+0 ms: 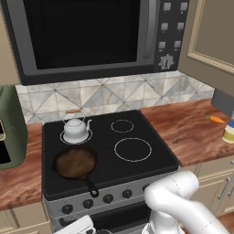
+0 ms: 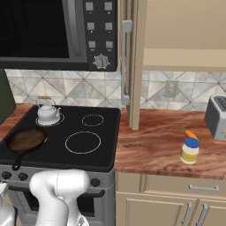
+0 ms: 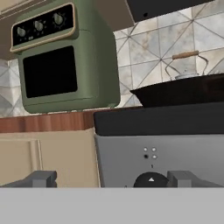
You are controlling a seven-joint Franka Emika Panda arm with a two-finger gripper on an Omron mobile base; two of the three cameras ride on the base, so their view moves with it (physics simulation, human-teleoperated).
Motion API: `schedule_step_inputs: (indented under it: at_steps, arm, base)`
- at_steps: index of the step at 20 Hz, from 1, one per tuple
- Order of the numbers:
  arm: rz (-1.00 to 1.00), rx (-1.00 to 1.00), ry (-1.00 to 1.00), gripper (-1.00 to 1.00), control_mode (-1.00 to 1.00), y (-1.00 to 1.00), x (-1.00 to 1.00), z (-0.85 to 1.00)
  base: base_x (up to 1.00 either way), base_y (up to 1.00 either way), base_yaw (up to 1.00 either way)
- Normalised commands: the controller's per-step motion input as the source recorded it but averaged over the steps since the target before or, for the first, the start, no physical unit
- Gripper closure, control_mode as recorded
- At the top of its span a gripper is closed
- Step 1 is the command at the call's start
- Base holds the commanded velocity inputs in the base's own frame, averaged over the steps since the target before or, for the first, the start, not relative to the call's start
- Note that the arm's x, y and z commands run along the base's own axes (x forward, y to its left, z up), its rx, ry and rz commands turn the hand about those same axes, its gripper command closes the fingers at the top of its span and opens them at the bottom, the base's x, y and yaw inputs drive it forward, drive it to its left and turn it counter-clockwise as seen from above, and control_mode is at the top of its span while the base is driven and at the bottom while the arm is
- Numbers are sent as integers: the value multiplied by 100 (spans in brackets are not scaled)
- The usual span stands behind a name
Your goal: Pick the pan from the cabinet and place it on the stove. Then turn on the stove burner for the pan.
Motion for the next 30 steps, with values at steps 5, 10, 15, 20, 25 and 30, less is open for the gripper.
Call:
schedule_step_inputs:
  at_steps: [5,10,15,20,25,30]
  arm:
    - [0,22,0,-100,-100,0,22,-16]
    - [0,23,0,-100,-100,-8,35,-13]
    - [0,21,1,-100,-100,-19,34,-21]
    - [0,17,0,-100,-100,-9,28,-33]
    - [0,11,1,-100,-100,-1,21,-39]
    - [0,7,2,-100,-100,0,12,-41]
  base:
    - [0,0,0]
    - [0,0,0]
    - [0,0,0]
    - [0,0,0]
    - [0,0,0]
    - [0,0,0]
